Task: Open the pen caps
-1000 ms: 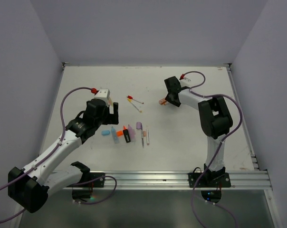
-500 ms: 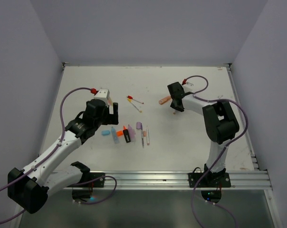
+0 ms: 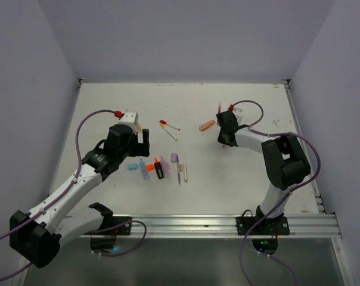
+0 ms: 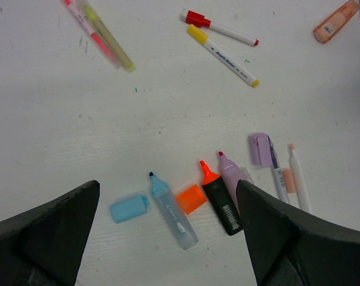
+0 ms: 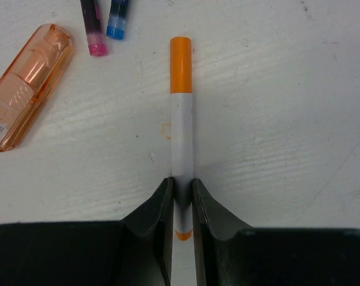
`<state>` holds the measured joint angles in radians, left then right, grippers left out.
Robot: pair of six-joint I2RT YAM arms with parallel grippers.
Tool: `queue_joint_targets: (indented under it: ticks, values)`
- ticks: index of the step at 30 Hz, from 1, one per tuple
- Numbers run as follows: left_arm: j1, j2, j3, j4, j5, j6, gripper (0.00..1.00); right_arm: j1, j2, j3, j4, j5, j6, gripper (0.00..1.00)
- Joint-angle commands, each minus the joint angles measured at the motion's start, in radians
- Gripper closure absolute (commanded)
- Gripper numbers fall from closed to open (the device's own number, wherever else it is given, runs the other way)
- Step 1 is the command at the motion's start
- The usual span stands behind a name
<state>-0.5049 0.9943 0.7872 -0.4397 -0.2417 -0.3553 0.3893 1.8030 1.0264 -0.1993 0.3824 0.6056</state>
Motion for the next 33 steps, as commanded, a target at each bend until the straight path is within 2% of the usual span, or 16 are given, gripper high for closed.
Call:
queue_joint_targets:
  ticks: [1, 6, 9, 13, 20, 25, 33]
  values:
    - [0.006, -0.019, -0.012, 0.055, 0.062, 0.009, 0.0, 0.008, -0.042, -0.072, -0.019, -0.109, -0.082, 0.87]
    - [0.006, 0.015, -0.023, 0.114, 0.209, -0.085, 0.0, 0.048, -0.165, -0.14, 0.055, -0.183, -0.148, 0.9]
    - [0.005, 0.066, -0.023, 0.174, 0.347, -0.158, 0.0, 0.121, -0.263, -0.19, 0.11, -0.215, -0.193, 0.9]
    - [-0.003, 0.131, -0.023, 0.298, 0.421, -0.261, 0.0, 0.264, -0.369, -0.25, 0.191, -0.266, -0.239, 0.91]
    - [-0.064, 0.25, 0.035, 0.389, 0.368, -0.41, 0.0, 0.407, -0.502, -0.377, 0.415, -0.353, -0.242, 0.89]
    - [-0.152, 0.328, 0.089, 0.421, 0.254, -0.464, 0.04, 0.448, -0.548, -0.414, 0.457, -0.353, -0.26, 0.89]
    - [-0.201, 0.402, 0.099, 0.495, 0.193, -0.531, 0.19, 0.453, -0.58, -0.451, 0.494, -0.352, -0.259, 0.88]
